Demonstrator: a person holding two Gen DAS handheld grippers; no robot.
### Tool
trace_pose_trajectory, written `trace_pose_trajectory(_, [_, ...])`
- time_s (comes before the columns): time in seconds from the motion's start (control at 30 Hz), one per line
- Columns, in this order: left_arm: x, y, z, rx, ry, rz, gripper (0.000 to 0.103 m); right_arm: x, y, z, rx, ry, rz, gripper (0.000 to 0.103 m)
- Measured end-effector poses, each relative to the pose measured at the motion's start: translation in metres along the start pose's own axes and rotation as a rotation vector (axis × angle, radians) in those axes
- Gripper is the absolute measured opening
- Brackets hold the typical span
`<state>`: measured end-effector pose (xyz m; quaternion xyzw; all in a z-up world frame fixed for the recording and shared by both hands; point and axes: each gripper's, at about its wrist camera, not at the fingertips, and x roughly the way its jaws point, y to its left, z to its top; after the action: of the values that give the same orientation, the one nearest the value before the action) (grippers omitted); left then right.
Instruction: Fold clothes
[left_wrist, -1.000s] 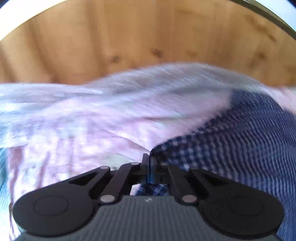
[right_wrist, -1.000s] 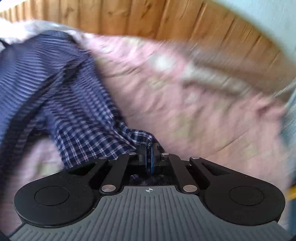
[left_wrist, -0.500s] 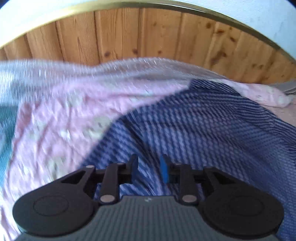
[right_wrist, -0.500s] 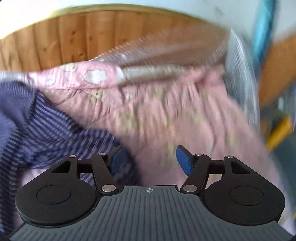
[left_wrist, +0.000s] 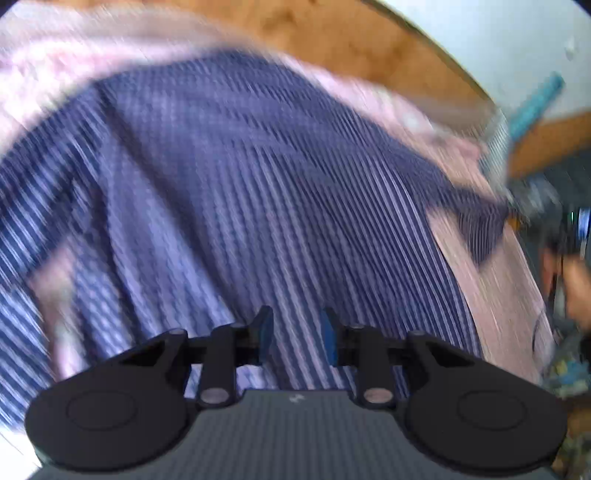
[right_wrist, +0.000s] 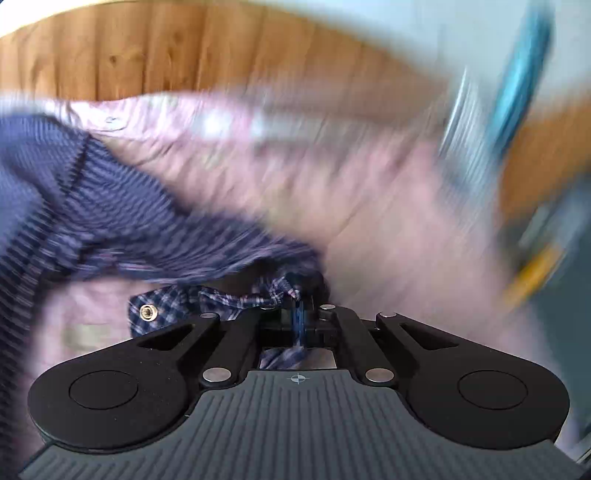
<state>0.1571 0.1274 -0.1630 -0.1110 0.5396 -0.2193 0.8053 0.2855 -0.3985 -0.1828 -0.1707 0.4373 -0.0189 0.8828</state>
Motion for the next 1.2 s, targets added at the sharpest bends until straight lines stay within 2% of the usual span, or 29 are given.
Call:
trace_pose_trajectory(0.07, [0.011,-0.012,-0.027,0.023,0.058,0.003,0.027,-0.005,0.004,-0.013,-0.147,0.013,-0.064,0.0])
trace_pose_trajectory(0.13, [0.02,-0.021,-0.056,0.033,0.118,0.037,0.027,-0.009,0.007,-0.026,-0.294,0.025,-0.128,0.002])
trace_pose_trajectory(0.2, [0.02,-0.029,-0.083,0.024,0.144,0.065,0.028,-0.014,0.011,-0.039,-0.441,0.038,-0.192,0.028])
trace_pose_trajectory(0.23, [0.017,-0.034,-0.096,0.018,0.146,0.074,0.029,-0.016,0.013,-0.045,-0.514,0.044,-0.224,0.054])
trace_pose_trajectory(0.3, [0.01,-0.042,-0.118,0.005,0.159,0.105,0.029,-0.02,0.014,-0.058,-0.632,0.056,-0.273,0.05])
trace_pose_trajectory(0.33, [0.006,-0.045,-0.127,-0.004,0.166,0.123,0.029,-0.024,0.004,-0.065,-0.514,0.063,-0.209,0.051])
trace_pose_trajectory(0.37, [0.003,-0.048,-0.135,-0.018,0.17,0.138,0.029,-0.027,-0.007,-0.072,-0.397,0.069,-0.146,0.058])
trace_pose_trajectory(0.4, [-0.001,-0.049,-0.143,-0.038,0.176,0.155,0.029,-0.03,-0.017,-0.079,-0.285,0.074,-0.083,0.06])
trace_pose_trajectory(0.53, [-0.015,-0.055,-0.173,-0.194,0.22,0.22,0.029,-0.039,-0.048,-0.104,0.0,0.052,0.129,0.063])
trace_pose_trajectory(0.63, [-0.017,-0.07,-0.179,-0.222,0.28,0.304,0.029,-0.036,-0.076,-0.1,0.159,0.008,0.243,0.064])
trace_pose_trajectory(0.7, [-0.019,-0.085,-0.171,-0.207,0.284,0.342,0.029,-0.02,-0.111,-0.081,0.33,-0.017,0.3,0.068])
trace_pose_trajectory(0.83, [-0.022,-0.117,-0.142,-0.185,0.213,0.353,0.031,0.038,-0.192,-0.057,0.767,-0.042,0.353,0.071])
trace_pose_trajectory(0.97, [-0.018,-0.147,-0.126,-0.144,0.162,0.348,0.038,0.097,-0.234,-0.03,0.85,-0.055,0.274,0.071])
trace_pose_trajectory(1.07, [-0.008,-0.158,-0.118,-0.108,0.167,0.365,0.039,0.133,-0.238,-0.003,0.731,-0.054,0.266,0.071])
trace_pose_trajectory(1.17, [0.008,-0.158,-0.121,-0.112,0.186,0.385,0.039,0.163,-0.227,0.021,0.572,-0.026,0.33,0.071])
trace_pose_trajectory(1.2, [0.014,-0.157,-0.123,-0.125,0.196,0.393,0.039,0.168,-0.221,0.027,0.513,-0.02,0.335,0.068])
